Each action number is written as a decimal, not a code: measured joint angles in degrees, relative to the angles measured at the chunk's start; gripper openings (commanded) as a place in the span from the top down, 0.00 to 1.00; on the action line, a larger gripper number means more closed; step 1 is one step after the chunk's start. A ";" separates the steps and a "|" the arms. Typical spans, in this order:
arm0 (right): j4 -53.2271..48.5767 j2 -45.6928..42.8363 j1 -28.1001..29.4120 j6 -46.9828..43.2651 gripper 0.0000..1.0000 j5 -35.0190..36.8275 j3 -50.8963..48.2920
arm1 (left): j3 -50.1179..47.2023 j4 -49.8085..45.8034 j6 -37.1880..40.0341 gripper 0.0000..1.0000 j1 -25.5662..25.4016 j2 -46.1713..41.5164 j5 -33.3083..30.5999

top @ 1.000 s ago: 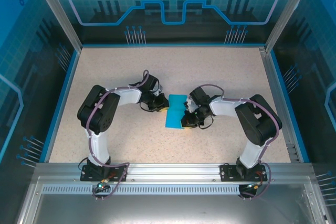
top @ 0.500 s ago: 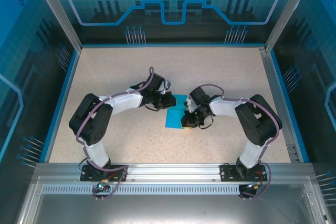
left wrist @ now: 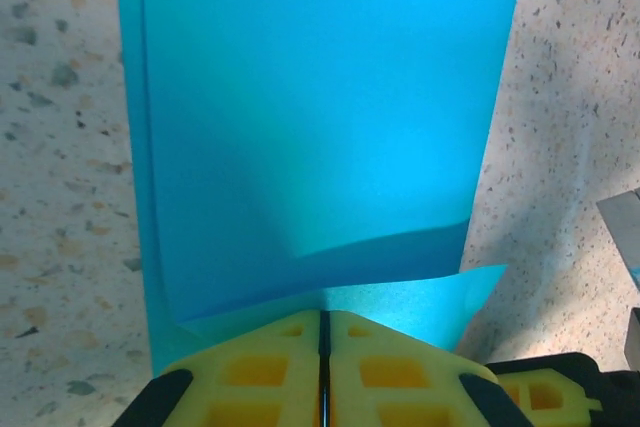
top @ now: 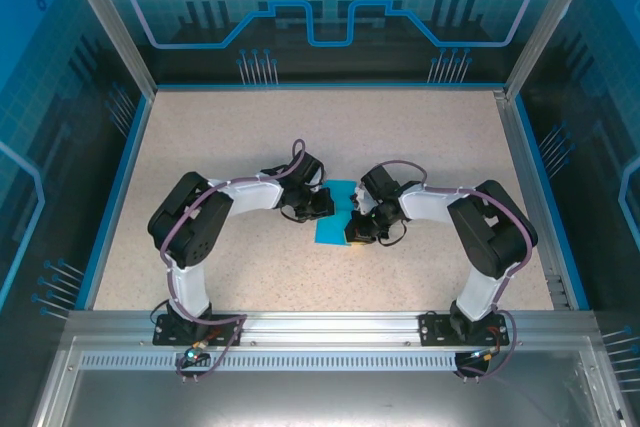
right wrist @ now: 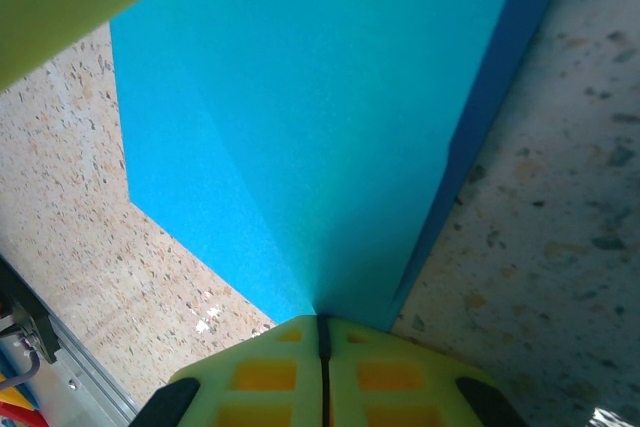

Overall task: Fold a paper plane with a square sheet of paper (pick it up from the middle)
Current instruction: Fold the triangle a second time at the center of the table.

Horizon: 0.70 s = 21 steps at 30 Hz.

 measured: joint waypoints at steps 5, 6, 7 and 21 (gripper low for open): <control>-0.04 -0.11 0.02 0.00 0.93 0.04 0.07 | 0.00 0.07 -0.02 0.91 0.33 0.92 -0.37; -0.13 -0.17 0.02 0.00 0.93 0.04 0.13 | 0.00 0.07 -0.02 0.91 0.35 0.92 -0.33; -0.15 -0.28 0.04 0.02 0.93 0.13 0.17 | 0.00 0.07 -0.02 0.91 0.35 0.94 -0.33; -2.08 -1.22 3.78 -0.20 0.93 6.78 5.99 | -0.94 1.64 -1.11 0.91 0.63 0.94 0.96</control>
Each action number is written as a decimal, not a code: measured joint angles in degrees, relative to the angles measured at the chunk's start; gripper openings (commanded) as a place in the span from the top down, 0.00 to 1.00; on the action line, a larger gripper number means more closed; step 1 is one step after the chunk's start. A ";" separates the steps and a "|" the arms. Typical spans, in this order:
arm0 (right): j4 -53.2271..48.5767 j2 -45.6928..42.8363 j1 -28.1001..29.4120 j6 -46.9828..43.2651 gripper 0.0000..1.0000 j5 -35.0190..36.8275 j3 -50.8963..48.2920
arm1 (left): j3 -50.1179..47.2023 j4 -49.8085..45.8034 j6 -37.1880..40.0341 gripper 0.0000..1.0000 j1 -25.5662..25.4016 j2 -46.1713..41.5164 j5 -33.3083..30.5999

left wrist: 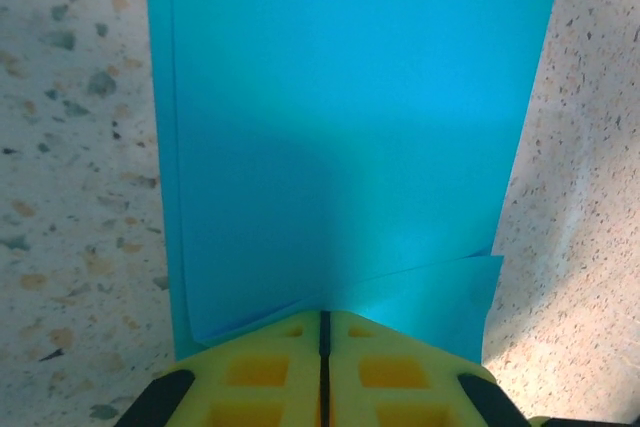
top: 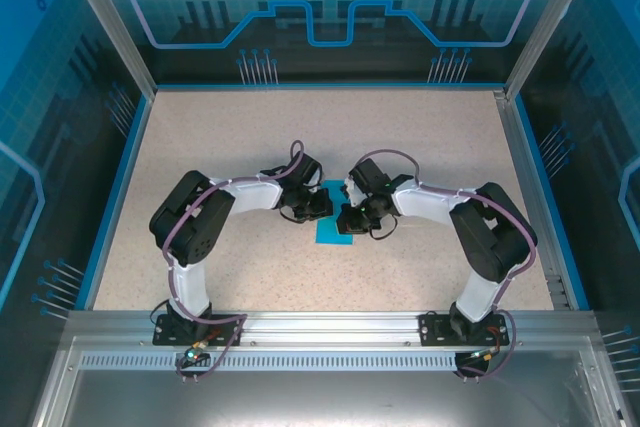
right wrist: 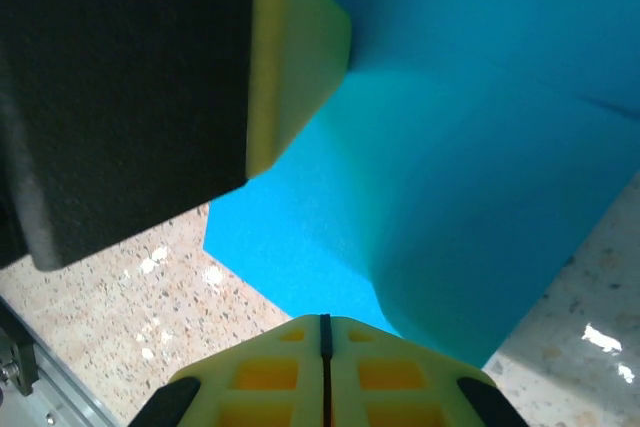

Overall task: Fold a paper plane with a square sheet of paper (pick it up from the middle)
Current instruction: Fold the triangle a second time at the center of the table.

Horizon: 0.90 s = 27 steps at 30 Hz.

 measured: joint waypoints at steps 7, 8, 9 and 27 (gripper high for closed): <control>-0.09 3.10 0.00 0.66 0.93 2.78 1.03 | -0.13 0.42 -0.42 0.91 0.13 0.00 0.39; -0.11 3.45 0.00 0.66 0.93 2.78 1.22 | -0.13 0.42 -0.42 0.91 0.13 0.00 0.39; -0.24 3.67 0.00 0.66 0.93 2.75 1.38 | -0.13 0.42 -0.42 0.91 0.13 0.00 0.39; -5.25 -0.50 -0.02 -5.01 0.94 2.45 -2.80 | -0.15 0.72 -2.01 0.91 0.13 0.28 0.66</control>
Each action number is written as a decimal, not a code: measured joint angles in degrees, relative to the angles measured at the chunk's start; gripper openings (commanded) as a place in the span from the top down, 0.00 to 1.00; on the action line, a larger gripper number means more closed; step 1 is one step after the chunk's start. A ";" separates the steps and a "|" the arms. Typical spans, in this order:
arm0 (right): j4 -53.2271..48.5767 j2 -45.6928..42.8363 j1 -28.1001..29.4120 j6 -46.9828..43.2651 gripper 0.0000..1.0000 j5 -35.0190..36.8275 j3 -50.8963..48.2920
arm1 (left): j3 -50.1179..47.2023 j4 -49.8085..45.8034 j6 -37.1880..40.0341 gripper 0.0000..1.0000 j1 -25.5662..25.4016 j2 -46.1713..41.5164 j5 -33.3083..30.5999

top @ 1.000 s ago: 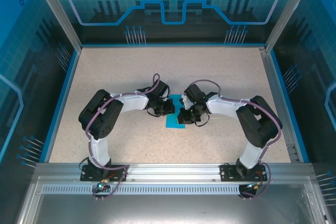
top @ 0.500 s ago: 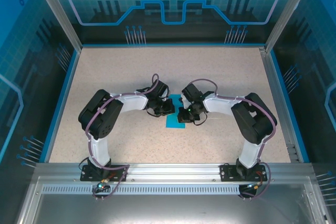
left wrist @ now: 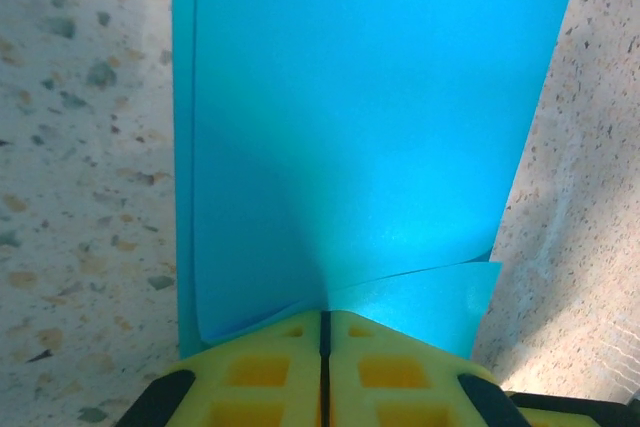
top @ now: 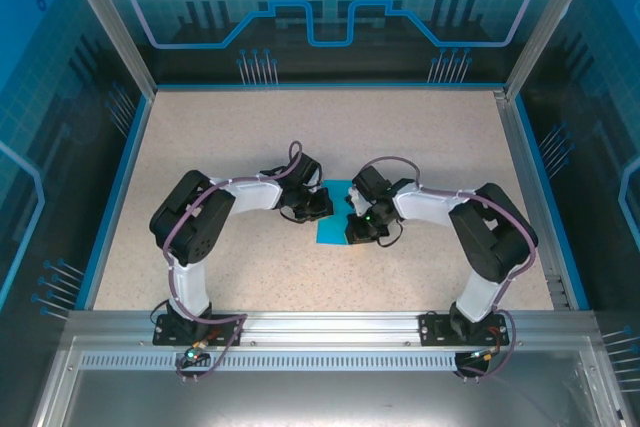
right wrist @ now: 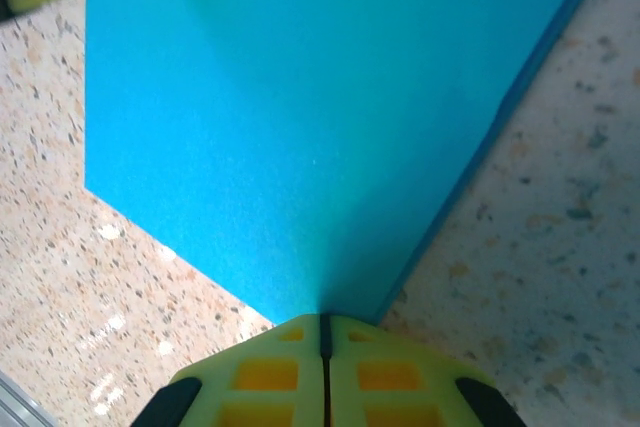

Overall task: Fold a paper plane with a square sheet of paper (pick it up from the middle)
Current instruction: Fold the triangle a second time at the center of the table.

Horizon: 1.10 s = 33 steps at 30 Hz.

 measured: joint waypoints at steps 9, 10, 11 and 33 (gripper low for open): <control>-1.27 -3.30 0.00 0.79 0.93 0.57 1.14 | 0.00 0.09 0.00 0.91 0.02 0.04 0.39; -0.74 -3.19 0.00 0.94 0.94 0.55 1.77 | 0.00 0.09 0.00 0.91 0.02 0.04 0.42; 0.02 -2.78 0.00 1.11 0.94 0.52 2.62 | 0.00 0.11 0.00 0.91 0.02 0.09 0.46; 5.42 1.22 -1.29 2.67 0.95 0.00 0.11 | 0.63 -0.22 0.07 0.90 -0.11 0.35 1.09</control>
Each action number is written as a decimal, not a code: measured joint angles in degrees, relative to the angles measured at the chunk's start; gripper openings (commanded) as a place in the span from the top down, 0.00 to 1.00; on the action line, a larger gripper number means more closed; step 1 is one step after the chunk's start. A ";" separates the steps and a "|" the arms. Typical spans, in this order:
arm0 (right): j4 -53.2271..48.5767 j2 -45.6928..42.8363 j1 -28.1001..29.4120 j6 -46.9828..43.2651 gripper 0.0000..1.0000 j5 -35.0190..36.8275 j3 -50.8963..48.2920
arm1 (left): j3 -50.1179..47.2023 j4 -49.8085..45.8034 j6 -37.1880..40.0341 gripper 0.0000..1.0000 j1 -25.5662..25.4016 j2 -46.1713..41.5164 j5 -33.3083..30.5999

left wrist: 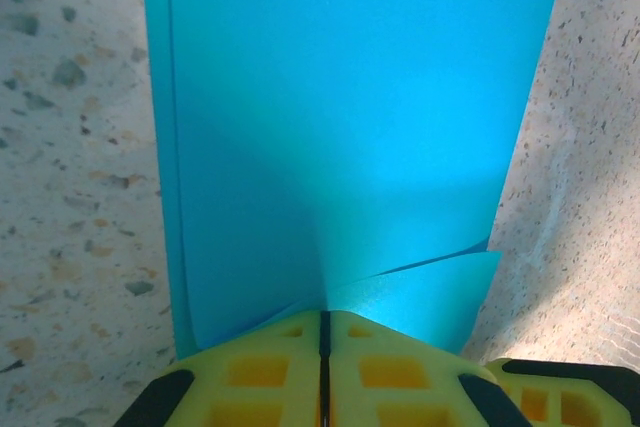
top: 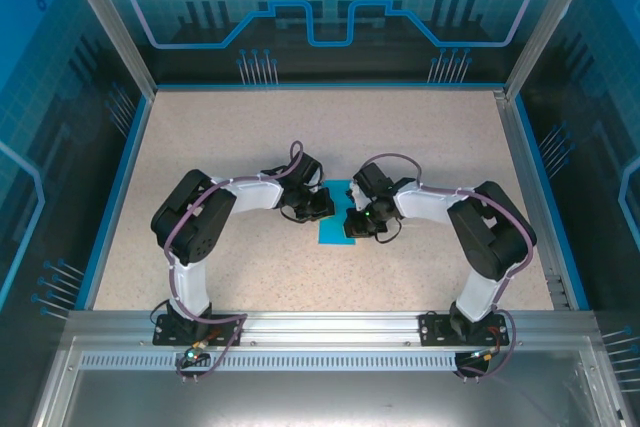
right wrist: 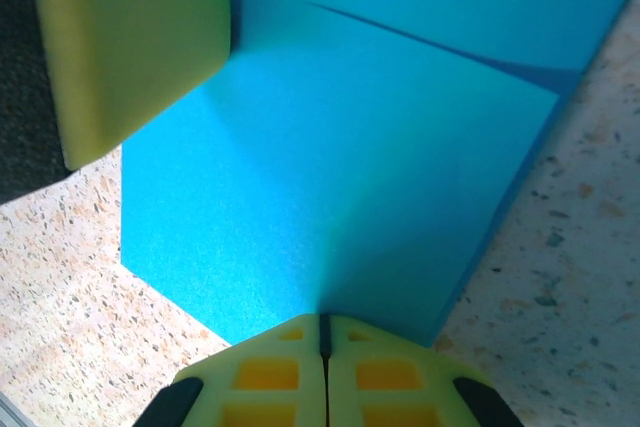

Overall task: Fold a paper plane with a square sheet of paper (pick it up from the middle)
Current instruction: Fold the triangle a second time at the center of the table.

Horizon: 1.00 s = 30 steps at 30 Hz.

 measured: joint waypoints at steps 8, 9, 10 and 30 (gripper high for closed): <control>0.68 0.00 -0.24 1.33 0.96 -0.61 -0.33 | -2.08 3.76 -2.86 0.90 -2.69 -2.67 2.10; 0.68 0.00 -0.24 1.51 0.96 -0.59 -0.33 | -2.25 4.17 -3.19 0.90 -3.28 -2.97 2.12; 0.68 0.00 -0.24 1.57 0.96 -0.59 -0.33 | -2.43 4.46 -3.56 0.91 -3.69 -3.15 2.10; 1.95 -0.26 -0.63 2.58 0.97 -1.29 -1.31 | -4.72 4.04 -6.01 0.91 -4.92 -2.95 -0.92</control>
